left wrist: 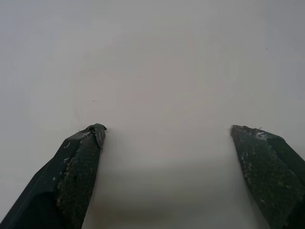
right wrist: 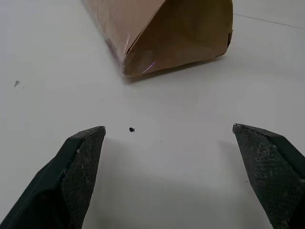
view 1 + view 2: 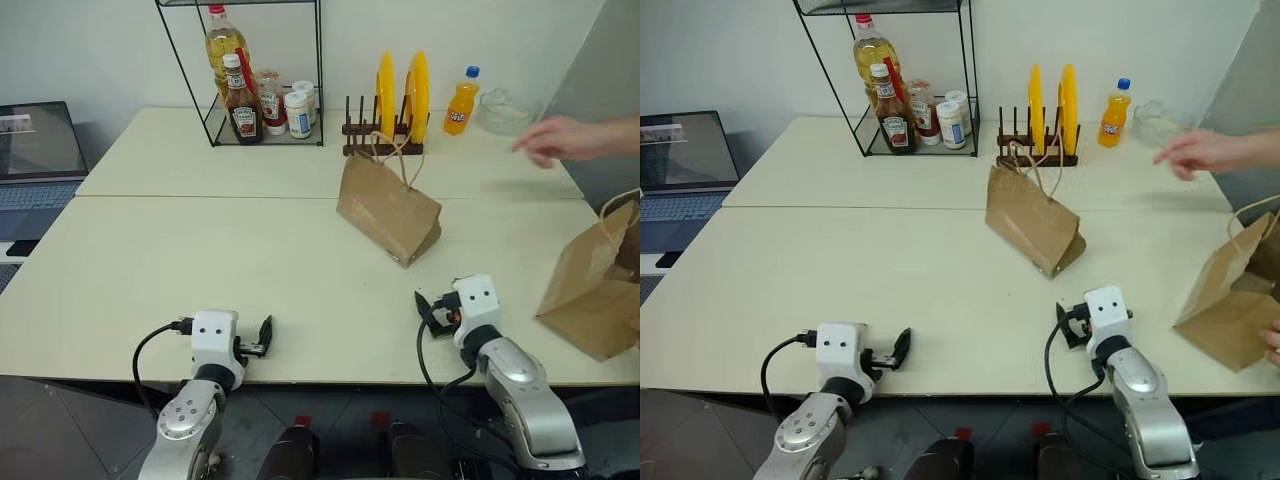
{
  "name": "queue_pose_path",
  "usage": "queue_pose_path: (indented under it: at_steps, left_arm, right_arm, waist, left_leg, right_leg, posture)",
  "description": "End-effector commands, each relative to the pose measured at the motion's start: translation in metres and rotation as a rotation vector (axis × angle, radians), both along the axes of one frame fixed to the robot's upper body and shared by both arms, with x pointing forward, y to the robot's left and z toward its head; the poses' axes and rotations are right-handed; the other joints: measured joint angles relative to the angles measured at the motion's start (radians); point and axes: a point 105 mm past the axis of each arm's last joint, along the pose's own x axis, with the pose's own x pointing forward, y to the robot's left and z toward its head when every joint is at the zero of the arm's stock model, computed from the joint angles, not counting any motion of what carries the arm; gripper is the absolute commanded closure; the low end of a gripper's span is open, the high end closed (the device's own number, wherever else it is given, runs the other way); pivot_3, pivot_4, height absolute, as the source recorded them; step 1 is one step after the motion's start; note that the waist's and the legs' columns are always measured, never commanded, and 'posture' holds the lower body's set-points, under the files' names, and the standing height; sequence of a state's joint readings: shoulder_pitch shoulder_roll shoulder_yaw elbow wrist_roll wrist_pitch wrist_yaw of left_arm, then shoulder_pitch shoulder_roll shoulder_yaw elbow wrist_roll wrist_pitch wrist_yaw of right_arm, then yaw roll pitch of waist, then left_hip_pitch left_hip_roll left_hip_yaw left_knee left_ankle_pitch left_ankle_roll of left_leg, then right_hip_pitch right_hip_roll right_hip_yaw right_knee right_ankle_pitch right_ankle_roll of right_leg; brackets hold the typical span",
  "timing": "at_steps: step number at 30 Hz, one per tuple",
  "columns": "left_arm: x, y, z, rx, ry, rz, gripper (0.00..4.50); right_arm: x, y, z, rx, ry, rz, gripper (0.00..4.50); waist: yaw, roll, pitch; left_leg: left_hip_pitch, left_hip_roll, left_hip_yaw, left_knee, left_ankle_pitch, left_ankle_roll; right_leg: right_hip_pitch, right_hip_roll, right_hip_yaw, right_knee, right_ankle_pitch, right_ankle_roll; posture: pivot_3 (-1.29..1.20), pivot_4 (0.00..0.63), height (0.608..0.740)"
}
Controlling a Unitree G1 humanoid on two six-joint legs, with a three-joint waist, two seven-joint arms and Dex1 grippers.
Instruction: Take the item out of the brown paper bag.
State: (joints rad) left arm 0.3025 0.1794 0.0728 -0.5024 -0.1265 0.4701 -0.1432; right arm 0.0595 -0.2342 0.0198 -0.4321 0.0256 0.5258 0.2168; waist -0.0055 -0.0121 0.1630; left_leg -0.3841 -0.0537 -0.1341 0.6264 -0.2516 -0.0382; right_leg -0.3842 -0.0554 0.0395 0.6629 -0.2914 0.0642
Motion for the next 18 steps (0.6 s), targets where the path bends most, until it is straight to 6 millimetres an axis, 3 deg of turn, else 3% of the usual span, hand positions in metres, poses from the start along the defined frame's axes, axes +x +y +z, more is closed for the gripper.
queue_pose_path:
  at_steps: [1, 6, 12, 15, 18]
  left_arm:
    - [-0.002, 0.004, 0.001, 0.002, -0.003, 0.003, 0.04]
    - [0.001, 0.007, 0.007, -0.030, -0.017, -0.008, 0.04]
    - [0.016, 0.039, 0.026, -0.023, -0.011, -0.081, 0.04]
    - [0.038, 0.057, 0.048, -0.032, -0.008, -0.129, 0.04]
    - [0.062, 0.049, 0.085, 0.015, -0.044, -0.308, 0.04]
  right_arm:
    - [0.001, 0.001, 0.021, 0.005, -0.075, 0.011, 0.00]
    - [0.002, 0.000, 0.024, -0.003, -0.084, 0.009, 0.00]
    - [0.004, -0.005, 0.050, -0.006, -0.125, 0.011, 0.00]
    - [0.011, -0.011, 0.073, 0.001, -0.164, 0.006, 0.00]
    - [0.018, -0.011, 0.100, 0.005, -0.198, 0.037, 0.00]
  waist:
    - [0.000, 0.000, 0.000]
    - [0.000, -0.001, 0.001]
    - [0.000, 0.000, 0.002]
    - [0.000, 0.000, 0.003]
    - [0.001, -0.002, 0.004]
  left_leg:
    - [0.000, 0.000, 0.000, 0.000, 0.000, 0.000]
    - [0.000, 0.000, 0.000, 0.000, 0.000, 0.000]
    - [0.000, 0.000, -0.001, 0.000, 0.000, 0.000]
    - [-0.001, 0.000, -0.001, 0.000, 0.000, 0.000]
    - [-0.001, 0.000, -0.002, 0.001, 0.000, 0.000]
  right_leg:
    - [0.000, 0.000, 0.000, 0.000, 0.000, 0.000]
    - [0.000, 0.000, 0.000, 0.000, 0.000, 0.000]
    - [-0.001, 0.000, -0.001, 0.001, 0.000, 0.000]
    - [-0.001, 0.001, -0.001, 0.001, 0.000, 0.000]
    - [-0.001, 0.002, -0.003, 0.001, 0.000, 0.000]
  posture:
    - [0.00, 0.150, 0.740]
    - [0.00, 0.150, 0.740]
    - [0.00, 0.150, 0.740]
    - [0.00, 0.150, 0.740]
    - [0.00, 0.150, 0.740]
